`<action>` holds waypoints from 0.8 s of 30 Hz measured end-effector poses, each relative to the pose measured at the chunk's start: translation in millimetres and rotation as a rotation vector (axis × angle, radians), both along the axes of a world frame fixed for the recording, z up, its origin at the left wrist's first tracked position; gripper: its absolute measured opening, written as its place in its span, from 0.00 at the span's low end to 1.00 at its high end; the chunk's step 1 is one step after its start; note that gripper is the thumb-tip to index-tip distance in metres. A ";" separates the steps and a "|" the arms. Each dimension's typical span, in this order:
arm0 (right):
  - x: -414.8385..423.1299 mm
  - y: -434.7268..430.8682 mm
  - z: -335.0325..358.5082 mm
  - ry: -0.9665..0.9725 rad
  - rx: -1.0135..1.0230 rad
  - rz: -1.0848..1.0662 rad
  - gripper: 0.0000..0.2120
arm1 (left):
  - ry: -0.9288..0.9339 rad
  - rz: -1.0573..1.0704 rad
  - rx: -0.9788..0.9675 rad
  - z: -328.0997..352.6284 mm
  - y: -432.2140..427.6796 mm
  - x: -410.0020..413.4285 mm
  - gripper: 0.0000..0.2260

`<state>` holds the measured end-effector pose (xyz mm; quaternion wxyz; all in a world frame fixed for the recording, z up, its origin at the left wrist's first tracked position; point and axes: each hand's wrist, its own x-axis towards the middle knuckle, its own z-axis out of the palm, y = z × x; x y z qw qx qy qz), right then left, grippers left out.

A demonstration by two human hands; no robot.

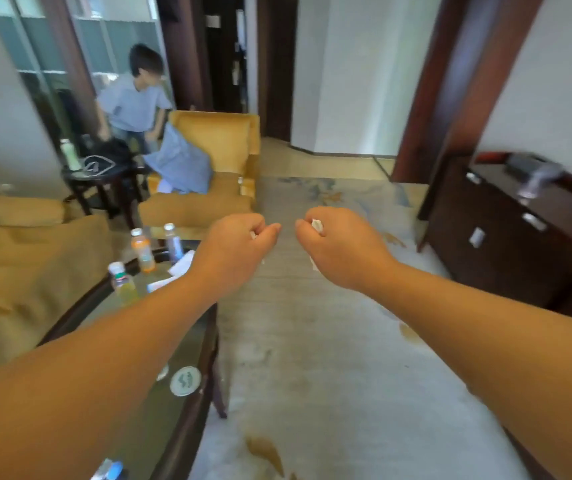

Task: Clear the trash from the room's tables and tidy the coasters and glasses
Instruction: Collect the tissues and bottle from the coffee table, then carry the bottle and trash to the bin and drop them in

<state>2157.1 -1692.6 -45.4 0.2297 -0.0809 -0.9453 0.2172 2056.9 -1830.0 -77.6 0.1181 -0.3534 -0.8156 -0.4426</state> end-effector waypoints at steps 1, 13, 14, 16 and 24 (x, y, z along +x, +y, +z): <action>20.7 17.8 1.3 -0.004 0.002 -0.044 0.18 | 0.004 -0.043 -0.008 3.3 21.7 15.3 0.20; 307.9 192.5 5.9 0.003 0.001 -0.430 0.17 | 0.002 -0.465 -0.012 5.3 259.6 249.0 0.21; 329.2 202.1 3.4 -0.014 0.005 -0.464 0.16 | 0.001 -0.517 -0.015 3.8 275.7 267.0 0.21; 369.6 220.3 -2.0 0.009 -0.042 -0.565 0.17 | 0.010 -0.601 -0.050 0.1 305.8 301.7 0.21; 499.7 267.3 -16.8 0.007 -0.180 -0.952 0.16 | 0.063 -0.953 -0.048 -1.0 401.1 421.4 0.22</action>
